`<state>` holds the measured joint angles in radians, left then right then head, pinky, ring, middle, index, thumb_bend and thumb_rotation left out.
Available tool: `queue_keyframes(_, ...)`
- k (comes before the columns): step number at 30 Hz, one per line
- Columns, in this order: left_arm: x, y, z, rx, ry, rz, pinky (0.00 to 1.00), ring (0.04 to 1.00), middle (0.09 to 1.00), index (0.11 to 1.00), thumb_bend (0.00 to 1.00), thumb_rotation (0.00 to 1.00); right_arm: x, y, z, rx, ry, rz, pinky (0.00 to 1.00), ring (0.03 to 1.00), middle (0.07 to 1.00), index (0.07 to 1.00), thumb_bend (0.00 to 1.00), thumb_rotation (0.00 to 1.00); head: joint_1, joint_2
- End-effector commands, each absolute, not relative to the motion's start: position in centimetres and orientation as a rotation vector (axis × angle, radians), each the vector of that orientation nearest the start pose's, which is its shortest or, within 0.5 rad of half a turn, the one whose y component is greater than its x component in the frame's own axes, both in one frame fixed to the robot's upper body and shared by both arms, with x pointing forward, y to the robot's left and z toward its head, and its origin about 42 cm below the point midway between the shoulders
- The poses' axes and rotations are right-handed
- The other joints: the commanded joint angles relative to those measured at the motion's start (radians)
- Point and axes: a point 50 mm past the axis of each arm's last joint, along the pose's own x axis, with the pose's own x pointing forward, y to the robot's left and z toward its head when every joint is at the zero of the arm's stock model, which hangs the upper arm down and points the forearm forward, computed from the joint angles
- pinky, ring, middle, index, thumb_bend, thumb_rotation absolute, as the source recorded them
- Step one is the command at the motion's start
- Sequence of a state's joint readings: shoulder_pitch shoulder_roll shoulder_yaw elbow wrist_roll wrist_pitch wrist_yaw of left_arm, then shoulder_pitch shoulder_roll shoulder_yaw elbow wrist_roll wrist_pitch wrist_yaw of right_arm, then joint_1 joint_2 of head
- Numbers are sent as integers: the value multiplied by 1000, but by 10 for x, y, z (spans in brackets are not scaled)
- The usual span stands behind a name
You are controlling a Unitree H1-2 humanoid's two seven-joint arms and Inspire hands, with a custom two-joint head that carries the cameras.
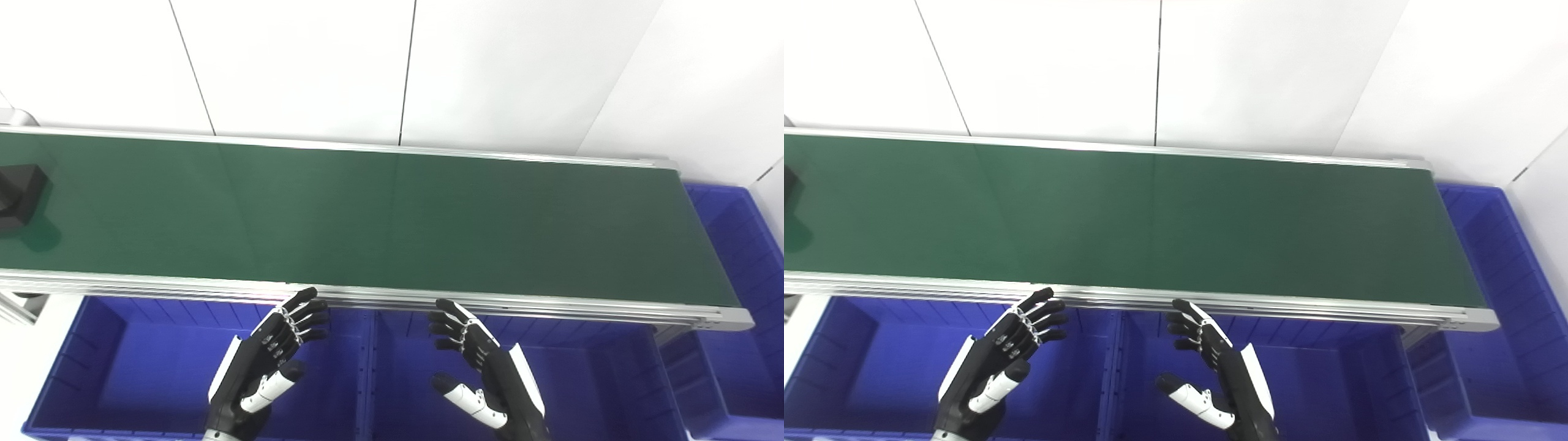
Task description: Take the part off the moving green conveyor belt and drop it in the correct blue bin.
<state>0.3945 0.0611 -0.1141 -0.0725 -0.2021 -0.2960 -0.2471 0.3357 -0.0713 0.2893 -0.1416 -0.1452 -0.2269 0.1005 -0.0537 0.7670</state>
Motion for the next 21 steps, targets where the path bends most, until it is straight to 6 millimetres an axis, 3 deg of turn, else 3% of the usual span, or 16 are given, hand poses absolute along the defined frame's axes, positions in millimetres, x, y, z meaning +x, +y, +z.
queue_keyframes(1, 146, 209, 61, -147, -54, -222, 729, 784, 814, 847, 857, 587, 165, -159, 83, -104, -126, 335, 728, 794, 820, 873, 699, 635, 2, 0)
queue_keyframes(21, 147, 196, 49, -132, -59, -224, 718, 775, 803, 843, 886, 604, 165, -173, 76, -106, -131, 339, 734, 802, 826, 883, 656, 614, 142, -60)
